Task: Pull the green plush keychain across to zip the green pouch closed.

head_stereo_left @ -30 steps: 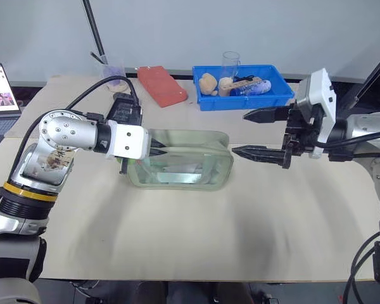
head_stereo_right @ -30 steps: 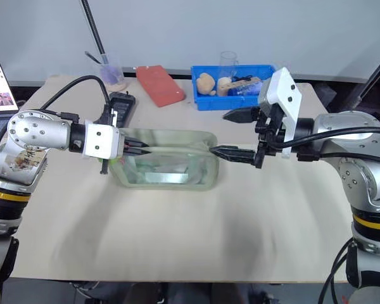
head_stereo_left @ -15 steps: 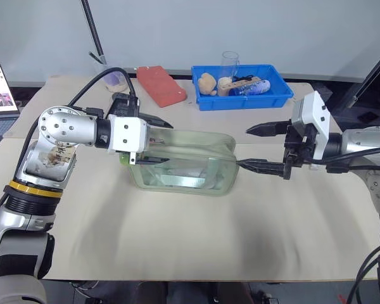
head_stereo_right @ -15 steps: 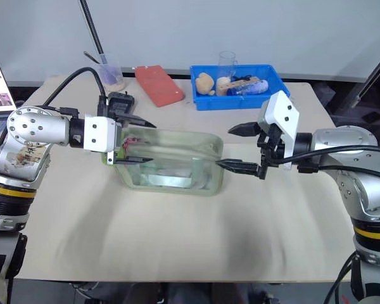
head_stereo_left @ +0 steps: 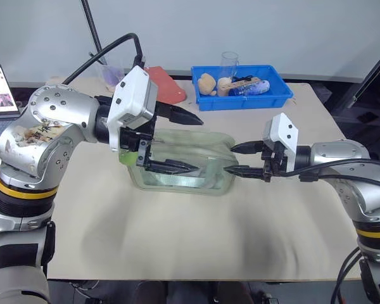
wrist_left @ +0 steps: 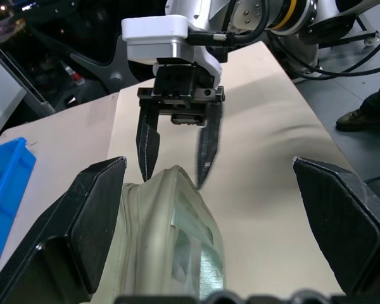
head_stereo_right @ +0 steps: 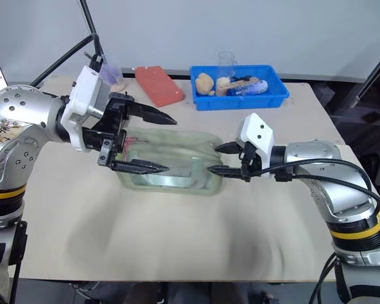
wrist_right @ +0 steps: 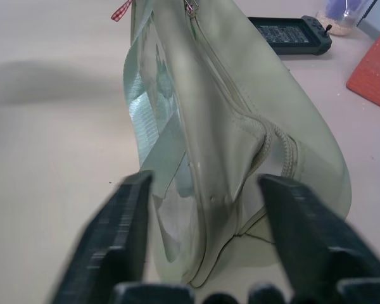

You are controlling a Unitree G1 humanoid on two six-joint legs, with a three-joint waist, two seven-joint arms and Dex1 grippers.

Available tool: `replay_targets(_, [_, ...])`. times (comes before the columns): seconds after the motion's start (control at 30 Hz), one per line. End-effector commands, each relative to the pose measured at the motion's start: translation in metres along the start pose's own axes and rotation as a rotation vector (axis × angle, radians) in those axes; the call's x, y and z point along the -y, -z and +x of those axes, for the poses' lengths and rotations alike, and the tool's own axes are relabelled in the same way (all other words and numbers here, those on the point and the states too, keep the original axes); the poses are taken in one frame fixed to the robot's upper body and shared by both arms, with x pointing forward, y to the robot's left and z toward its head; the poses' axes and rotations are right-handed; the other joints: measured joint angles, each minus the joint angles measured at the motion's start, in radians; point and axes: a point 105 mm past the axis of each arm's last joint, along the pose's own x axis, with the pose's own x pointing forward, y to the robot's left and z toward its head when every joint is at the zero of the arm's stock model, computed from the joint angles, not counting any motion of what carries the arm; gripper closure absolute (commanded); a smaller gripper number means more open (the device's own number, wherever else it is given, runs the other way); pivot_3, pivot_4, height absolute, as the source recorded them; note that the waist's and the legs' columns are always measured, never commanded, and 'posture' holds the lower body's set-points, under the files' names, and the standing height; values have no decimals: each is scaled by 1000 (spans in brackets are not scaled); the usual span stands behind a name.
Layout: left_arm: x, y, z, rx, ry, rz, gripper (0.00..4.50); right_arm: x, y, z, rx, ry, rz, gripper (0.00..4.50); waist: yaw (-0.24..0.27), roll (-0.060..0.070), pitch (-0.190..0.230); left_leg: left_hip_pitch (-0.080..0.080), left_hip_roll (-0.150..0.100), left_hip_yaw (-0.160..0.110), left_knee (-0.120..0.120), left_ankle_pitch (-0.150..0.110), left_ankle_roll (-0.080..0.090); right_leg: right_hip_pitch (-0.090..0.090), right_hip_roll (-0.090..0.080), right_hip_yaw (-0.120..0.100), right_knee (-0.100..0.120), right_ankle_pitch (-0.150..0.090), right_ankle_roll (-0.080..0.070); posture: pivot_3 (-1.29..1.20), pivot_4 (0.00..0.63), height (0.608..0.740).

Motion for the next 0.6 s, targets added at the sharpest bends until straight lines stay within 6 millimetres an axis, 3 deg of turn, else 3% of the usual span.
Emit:
replay_targets(0.03, [-5,-3,-12,-26,-64,32,0,1,-9,-2,20,3,-50,3246,0,0,0,0,0,0,0,0,0,0,0,0,0,0,0,0,150,740])
replay_targets(0.1, [-10,-3,-19,-30,-112,20,0,0,-9,-1,22,-1,-50,4004,0,0,0,0,0,0,0,0,0,0,0,0,0,0,0,0,150,740])
replay_targets(0.17, [-20,-1,-30,-33,-195,-8,0,-1,-9,0,24,-6,-49,4488,1,0,0,0,0,0,0,0,0,0,0,0,0,0,0,0,150,740])
replay_targets(0.3, [-32,16,-62,-80,-367,-89,0,-1,-7,1,11,-8,-63,4488,-5,0,0,1,0,0,0,0,0,0,0,0,0,0,0,0,150,740])
replay_targets(0.43, [-23,48,-101,-152,-544,-235,0,-3,-7,0,12,-17,-67,4488,-8,0,0,2,1,1,-2,0,0,0,0,1,1,-1,-1,0,150,740])
replay_targets(0.6, [0,69,-107,-186,-581,-324,0,-2,-3,0,10,-22,-67,4488,3,0,0,2,1,2,-1,0,0,0,-1,0,0,1,-4,0,150,740])
